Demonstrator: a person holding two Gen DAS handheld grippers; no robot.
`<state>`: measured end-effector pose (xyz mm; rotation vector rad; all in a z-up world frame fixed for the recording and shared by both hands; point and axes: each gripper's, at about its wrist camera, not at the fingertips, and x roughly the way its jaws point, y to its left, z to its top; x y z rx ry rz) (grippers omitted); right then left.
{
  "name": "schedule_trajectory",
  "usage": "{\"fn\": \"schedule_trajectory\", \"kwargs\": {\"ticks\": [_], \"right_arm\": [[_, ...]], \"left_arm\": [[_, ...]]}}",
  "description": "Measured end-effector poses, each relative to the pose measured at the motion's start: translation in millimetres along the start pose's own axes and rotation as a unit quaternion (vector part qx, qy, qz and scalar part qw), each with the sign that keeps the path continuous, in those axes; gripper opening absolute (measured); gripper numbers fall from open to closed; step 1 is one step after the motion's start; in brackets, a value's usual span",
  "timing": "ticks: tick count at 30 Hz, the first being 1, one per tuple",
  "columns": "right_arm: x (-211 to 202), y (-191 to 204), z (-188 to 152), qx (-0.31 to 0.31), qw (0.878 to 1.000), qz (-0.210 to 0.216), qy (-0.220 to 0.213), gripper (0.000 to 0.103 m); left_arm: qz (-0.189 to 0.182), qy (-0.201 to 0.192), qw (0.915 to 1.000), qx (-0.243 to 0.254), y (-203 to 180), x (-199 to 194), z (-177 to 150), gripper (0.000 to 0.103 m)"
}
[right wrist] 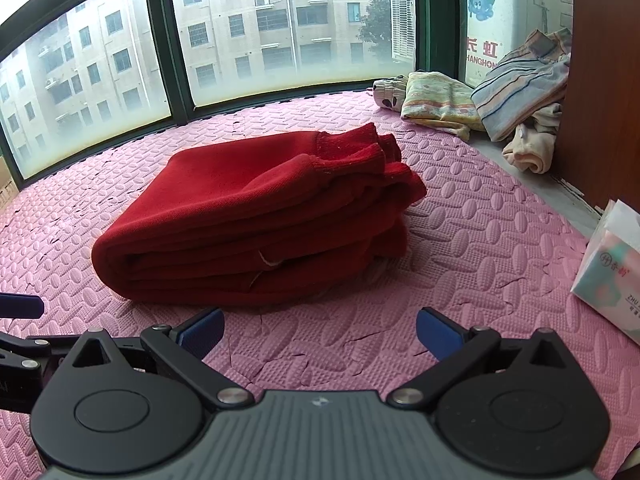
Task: Fold clothes
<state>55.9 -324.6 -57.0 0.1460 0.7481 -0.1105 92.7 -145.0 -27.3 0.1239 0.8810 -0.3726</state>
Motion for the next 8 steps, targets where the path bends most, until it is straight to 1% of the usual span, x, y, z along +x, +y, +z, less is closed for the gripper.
{"fn": "schedule_trajectory", "kwargs": {"ticks": [8], "right_arm": [[3.0,0.7,1.6,-0.003,1.000,-0.003,0.001,0.103]], "left_arm": [[-0.001,-0.003,1.0000,0.001,1.4,0.8,0.7,0.103]]}}
